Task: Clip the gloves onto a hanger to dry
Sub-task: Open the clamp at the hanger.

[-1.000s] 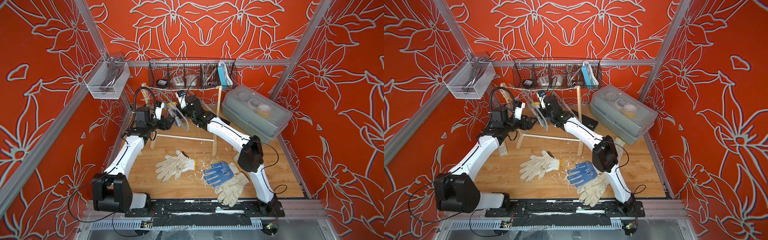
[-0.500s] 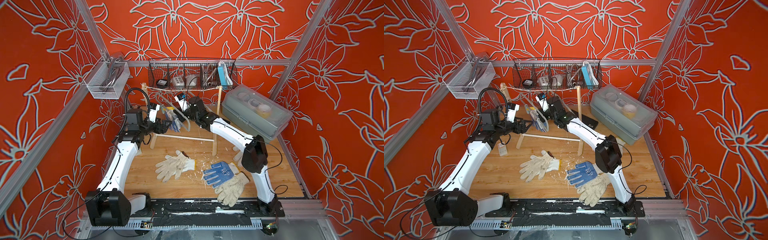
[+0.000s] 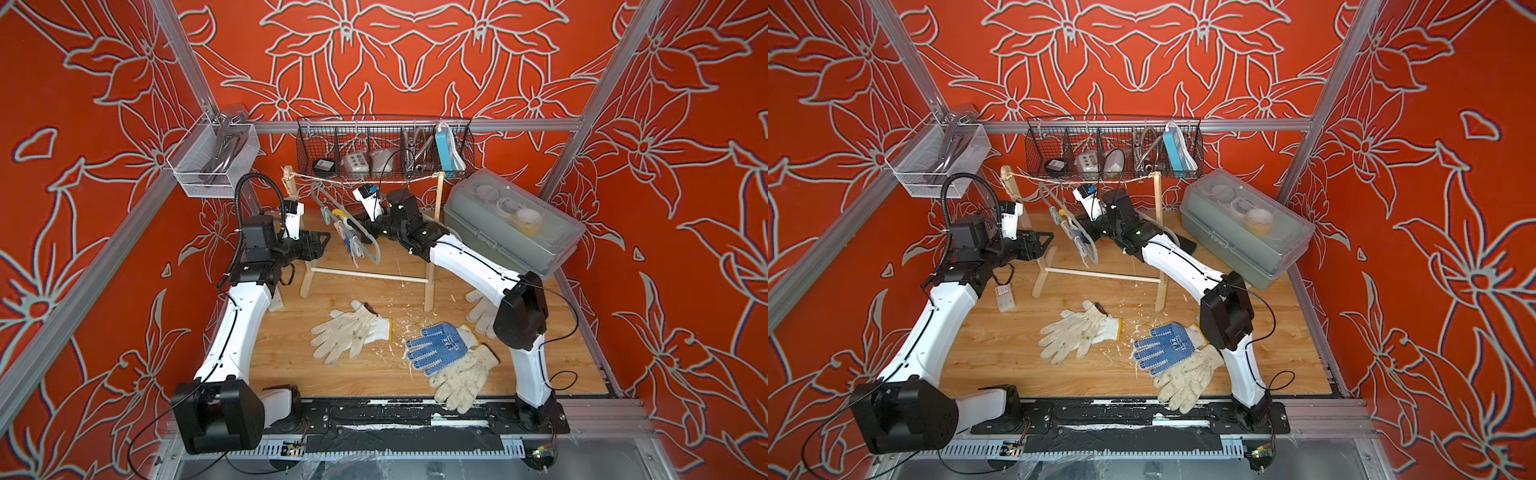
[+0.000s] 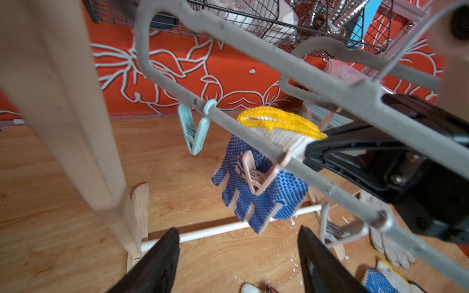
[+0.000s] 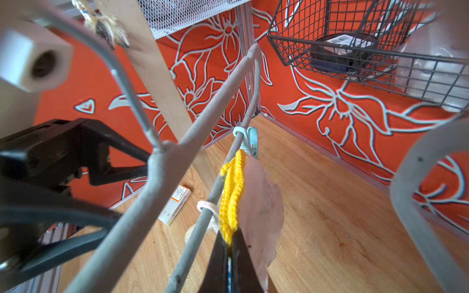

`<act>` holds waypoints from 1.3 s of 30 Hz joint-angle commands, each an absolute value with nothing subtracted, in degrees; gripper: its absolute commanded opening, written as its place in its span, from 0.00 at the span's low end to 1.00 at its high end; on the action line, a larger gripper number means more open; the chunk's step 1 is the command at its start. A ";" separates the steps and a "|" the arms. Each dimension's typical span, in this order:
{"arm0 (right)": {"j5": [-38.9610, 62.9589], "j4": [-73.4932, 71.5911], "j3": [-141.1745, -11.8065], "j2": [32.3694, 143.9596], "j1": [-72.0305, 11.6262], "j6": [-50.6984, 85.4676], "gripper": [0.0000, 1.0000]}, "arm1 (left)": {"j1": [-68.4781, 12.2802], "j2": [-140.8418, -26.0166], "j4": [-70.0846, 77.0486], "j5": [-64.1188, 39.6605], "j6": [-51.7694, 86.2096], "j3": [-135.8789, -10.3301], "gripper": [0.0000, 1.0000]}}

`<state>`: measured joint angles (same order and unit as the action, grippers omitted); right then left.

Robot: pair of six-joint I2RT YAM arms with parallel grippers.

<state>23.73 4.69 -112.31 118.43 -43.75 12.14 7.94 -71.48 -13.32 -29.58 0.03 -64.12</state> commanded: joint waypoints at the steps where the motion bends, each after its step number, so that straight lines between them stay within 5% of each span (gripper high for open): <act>1: 26.70 3.45 -111.36 115.87 -43.60 12.57 0.00 | 8.26 -73.54 -9.00 -26.58 1.70 -65.79 0.72; 20: 32.08 4.02 -109.69 114.39 -43.25 11.26 0.00 | 8.18 -83.98 -4.20 -30.89 11.34 -69.96 0.70; 39: 29.86 6.67 -110.99 114.76 -42.33 10.15 0.00 | 6.75 -80.68 8.51 -33.20 25.65 -59.59 0.66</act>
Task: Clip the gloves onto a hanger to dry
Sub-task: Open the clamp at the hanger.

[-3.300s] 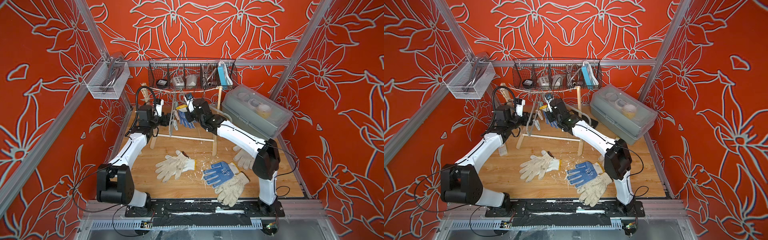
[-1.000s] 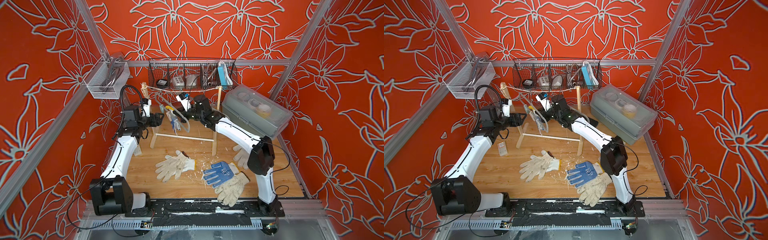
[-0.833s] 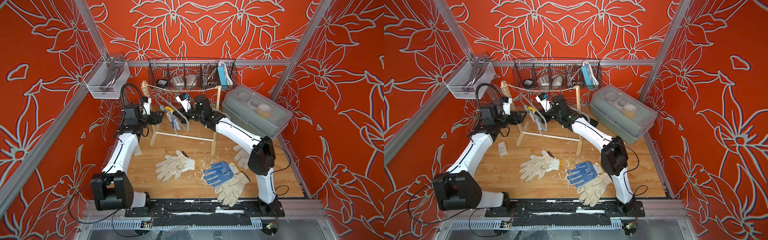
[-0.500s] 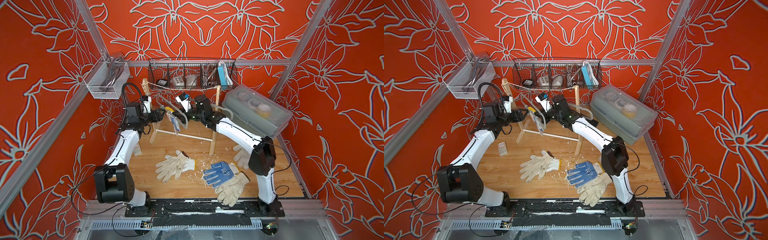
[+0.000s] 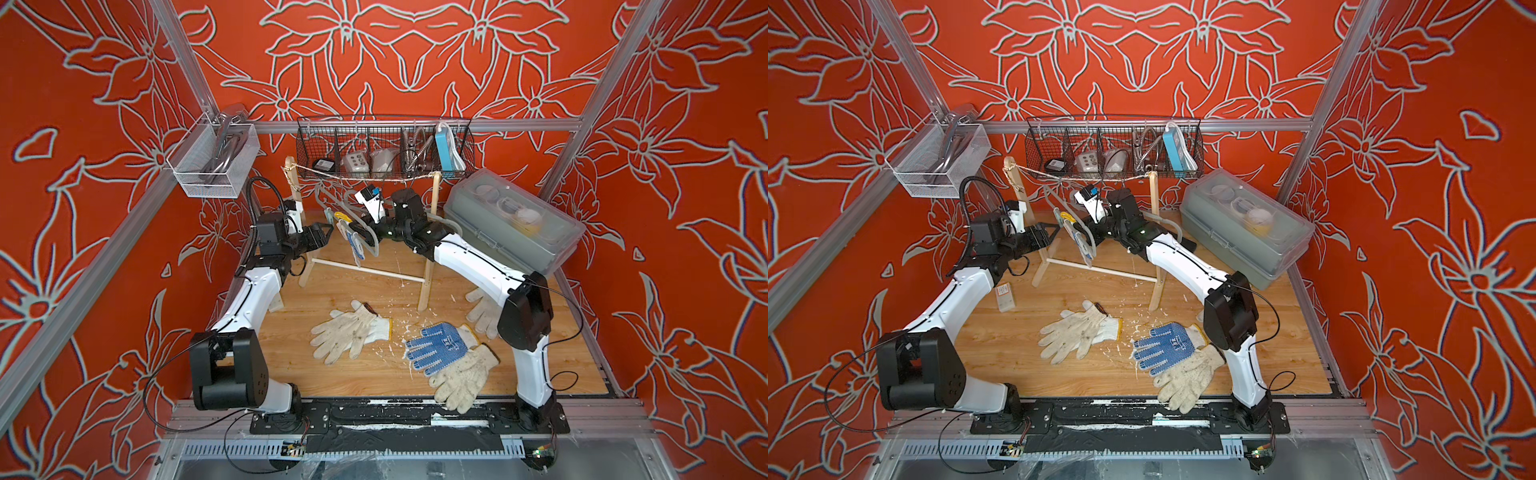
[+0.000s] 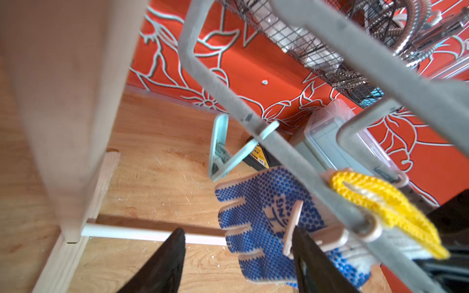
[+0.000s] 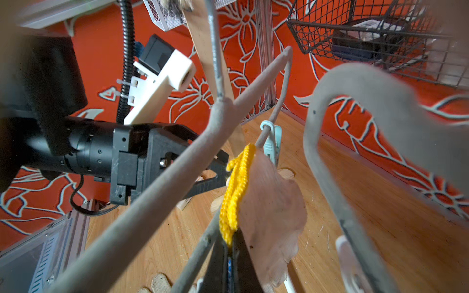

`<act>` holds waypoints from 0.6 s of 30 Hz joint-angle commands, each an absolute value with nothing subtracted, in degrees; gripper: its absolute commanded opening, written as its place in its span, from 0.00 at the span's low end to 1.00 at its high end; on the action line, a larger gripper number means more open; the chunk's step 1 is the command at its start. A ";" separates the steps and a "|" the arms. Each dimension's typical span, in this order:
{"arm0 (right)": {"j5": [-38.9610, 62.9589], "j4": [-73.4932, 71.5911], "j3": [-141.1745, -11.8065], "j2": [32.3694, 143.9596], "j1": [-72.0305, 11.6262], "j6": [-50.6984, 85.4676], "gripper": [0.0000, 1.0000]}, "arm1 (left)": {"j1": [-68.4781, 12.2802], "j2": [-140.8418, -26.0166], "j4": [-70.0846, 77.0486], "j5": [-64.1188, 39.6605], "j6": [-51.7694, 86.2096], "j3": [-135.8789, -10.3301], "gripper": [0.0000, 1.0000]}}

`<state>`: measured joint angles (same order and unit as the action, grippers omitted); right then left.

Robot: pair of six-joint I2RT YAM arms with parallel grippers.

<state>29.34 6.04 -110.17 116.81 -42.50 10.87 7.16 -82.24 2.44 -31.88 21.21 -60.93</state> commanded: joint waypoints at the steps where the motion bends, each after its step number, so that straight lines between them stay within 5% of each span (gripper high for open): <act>1: 30.04 6.68 -111.17 114.83 -42.24 10.11 0.00 | 6.68 -80.92 10.55 -33.42 27.06 -58.67 0.66; 18: 34.31 8.65 -113.29 115.58 -41.13 9.86 0.00 | 6.33 -88.38 29.12 -31.35 31.32 -54.52 0.64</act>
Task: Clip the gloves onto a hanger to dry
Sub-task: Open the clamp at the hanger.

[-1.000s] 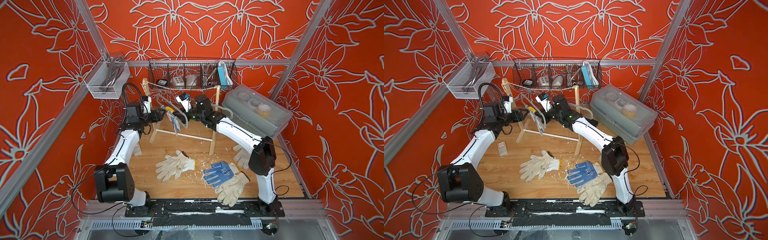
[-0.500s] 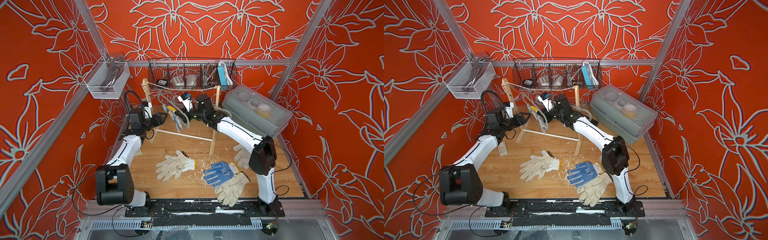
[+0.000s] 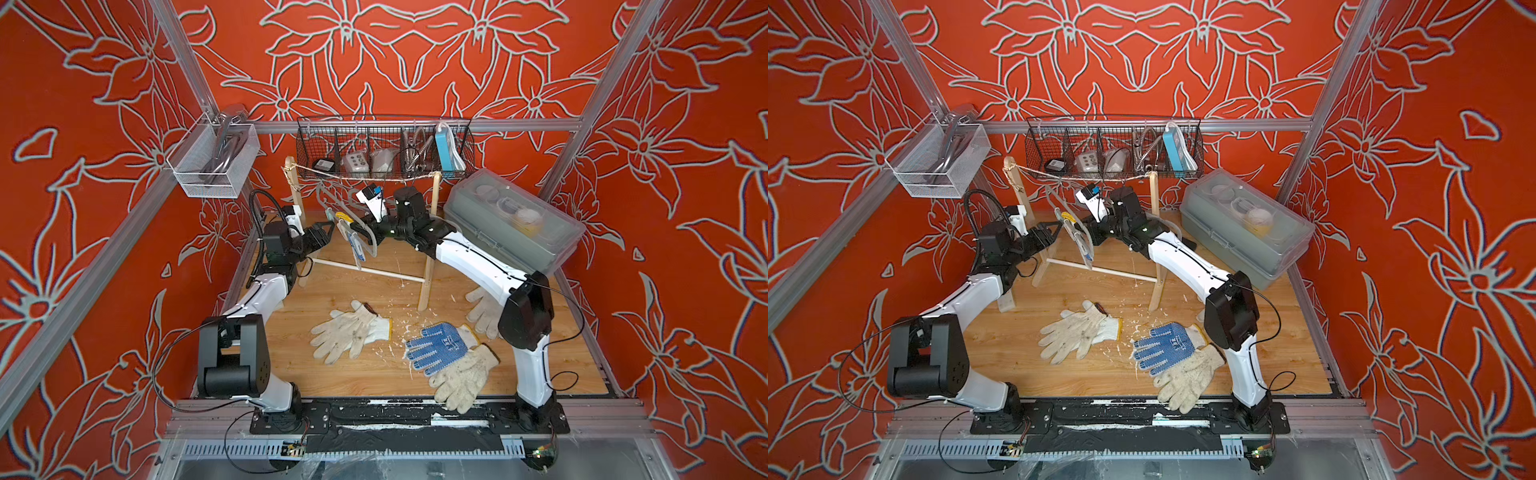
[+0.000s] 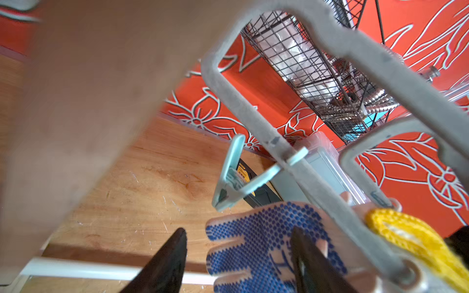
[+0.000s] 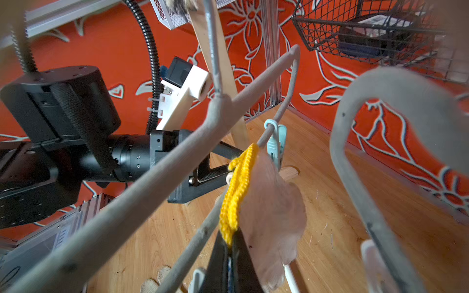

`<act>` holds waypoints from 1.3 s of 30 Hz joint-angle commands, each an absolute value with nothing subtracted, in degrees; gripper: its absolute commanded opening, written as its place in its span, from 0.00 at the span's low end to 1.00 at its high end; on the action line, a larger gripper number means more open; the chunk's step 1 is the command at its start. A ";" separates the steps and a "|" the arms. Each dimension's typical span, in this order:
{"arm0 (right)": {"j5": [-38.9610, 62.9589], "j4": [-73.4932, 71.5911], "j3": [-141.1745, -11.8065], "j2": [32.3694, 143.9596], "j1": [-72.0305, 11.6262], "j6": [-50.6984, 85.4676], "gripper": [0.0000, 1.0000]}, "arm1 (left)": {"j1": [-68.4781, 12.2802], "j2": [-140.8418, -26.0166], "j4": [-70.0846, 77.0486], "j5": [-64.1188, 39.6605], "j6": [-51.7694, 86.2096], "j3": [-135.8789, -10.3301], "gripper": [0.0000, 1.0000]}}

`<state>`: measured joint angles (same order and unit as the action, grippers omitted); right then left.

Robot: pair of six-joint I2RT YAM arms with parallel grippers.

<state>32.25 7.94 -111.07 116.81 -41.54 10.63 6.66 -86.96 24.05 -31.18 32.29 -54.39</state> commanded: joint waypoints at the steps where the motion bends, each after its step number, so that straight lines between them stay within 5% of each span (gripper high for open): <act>1: 34.71 8.80 -113.42 115.66 -41.13 9.93 0.00 | 6.33 -89.04 29.59 -31.59 30.75 -54.90 0.64; 29: 37.63 10.71 -115.48 116.97 -40.35 10.51 0.00 | 6.22 -100.03 44.66 -40.06 32.18 -60.79 0.60; 39: 23.02 17.49 -119.60 117.66 -40.56 11.29 0.00 | 4.16 -94.66 36.35 -38.36 27.69 -60.78 0.62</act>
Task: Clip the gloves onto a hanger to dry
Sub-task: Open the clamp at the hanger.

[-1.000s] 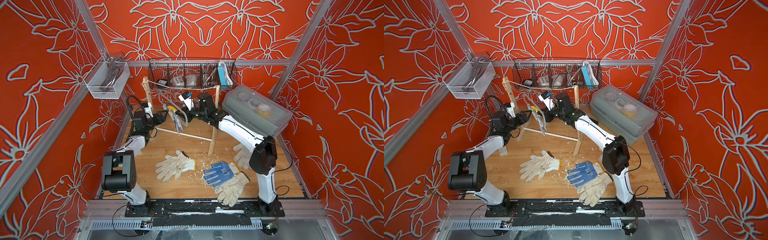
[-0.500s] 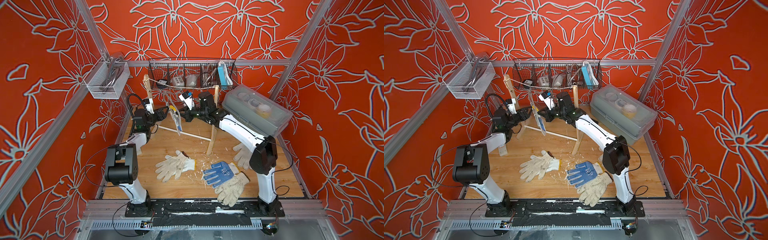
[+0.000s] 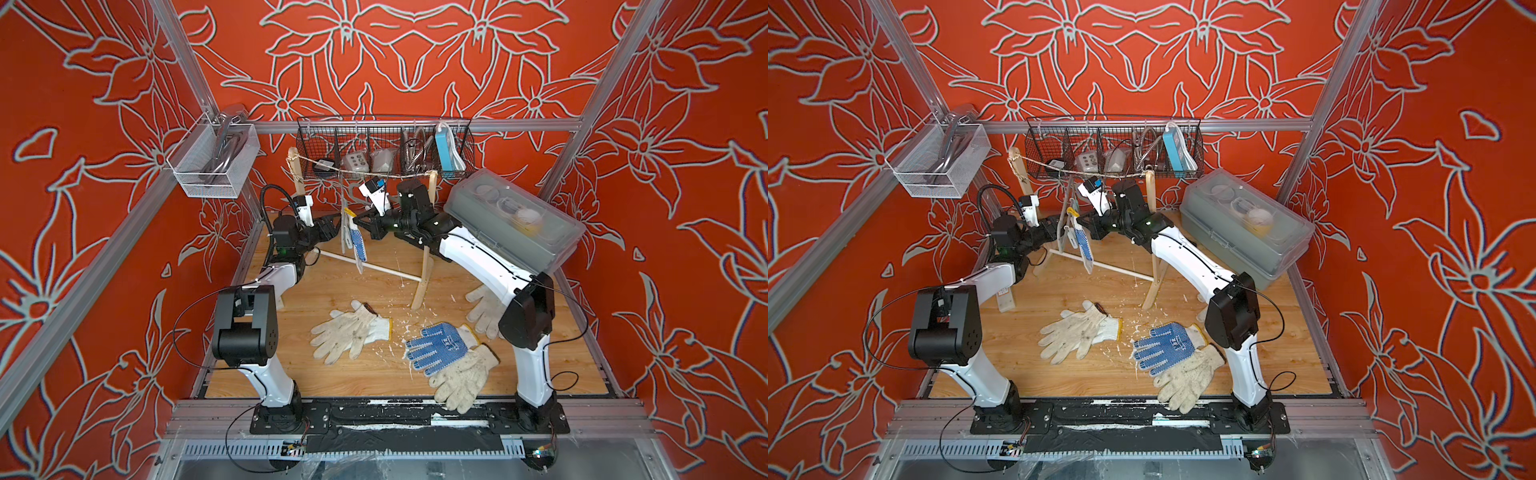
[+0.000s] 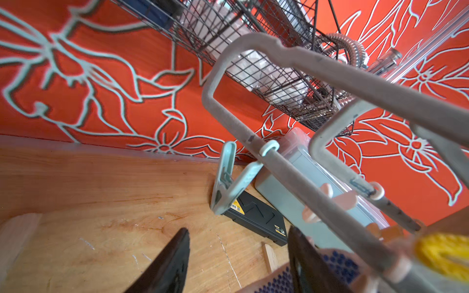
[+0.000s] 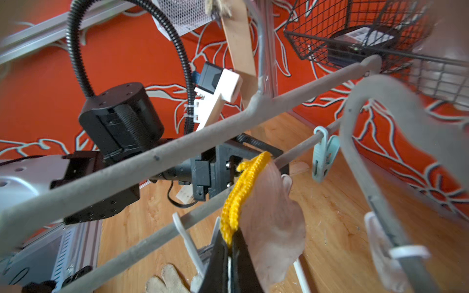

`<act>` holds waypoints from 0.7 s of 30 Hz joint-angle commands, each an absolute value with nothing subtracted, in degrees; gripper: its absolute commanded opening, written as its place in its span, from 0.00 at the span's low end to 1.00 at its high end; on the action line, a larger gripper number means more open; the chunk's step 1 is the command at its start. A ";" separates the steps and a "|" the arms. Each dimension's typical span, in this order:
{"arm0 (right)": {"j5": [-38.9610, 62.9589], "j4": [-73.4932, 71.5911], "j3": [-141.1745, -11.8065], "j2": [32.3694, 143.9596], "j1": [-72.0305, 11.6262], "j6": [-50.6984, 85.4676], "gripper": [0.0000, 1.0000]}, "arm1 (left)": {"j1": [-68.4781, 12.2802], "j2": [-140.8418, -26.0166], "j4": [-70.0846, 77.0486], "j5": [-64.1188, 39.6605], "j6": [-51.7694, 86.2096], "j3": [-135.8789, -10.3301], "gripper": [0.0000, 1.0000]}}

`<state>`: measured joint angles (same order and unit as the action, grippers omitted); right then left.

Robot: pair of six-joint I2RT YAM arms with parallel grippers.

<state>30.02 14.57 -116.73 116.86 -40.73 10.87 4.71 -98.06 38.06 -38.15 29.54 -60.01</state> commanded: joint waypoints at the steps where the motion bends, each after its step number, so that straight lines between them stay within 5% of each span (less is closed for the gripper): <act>1: 21.84 18.19 -120.40 117.92 -40.78 11.17 0.00 | 4.13 -94.28 36.14 -38.32 27.67 -60.46 0.62; 14: 1.03 23.09 -127.74 122.39 -42.79 11.04 0.00 | 1.34 -90.90 30.58 -37.71 26.76 -62.43 0.63; 21: 0.39 23.43 -130.72 124.11 -43.16 11.34 0.00 | -0.57 -89.86 28.64 -37.62 26.65 -63.18 0.64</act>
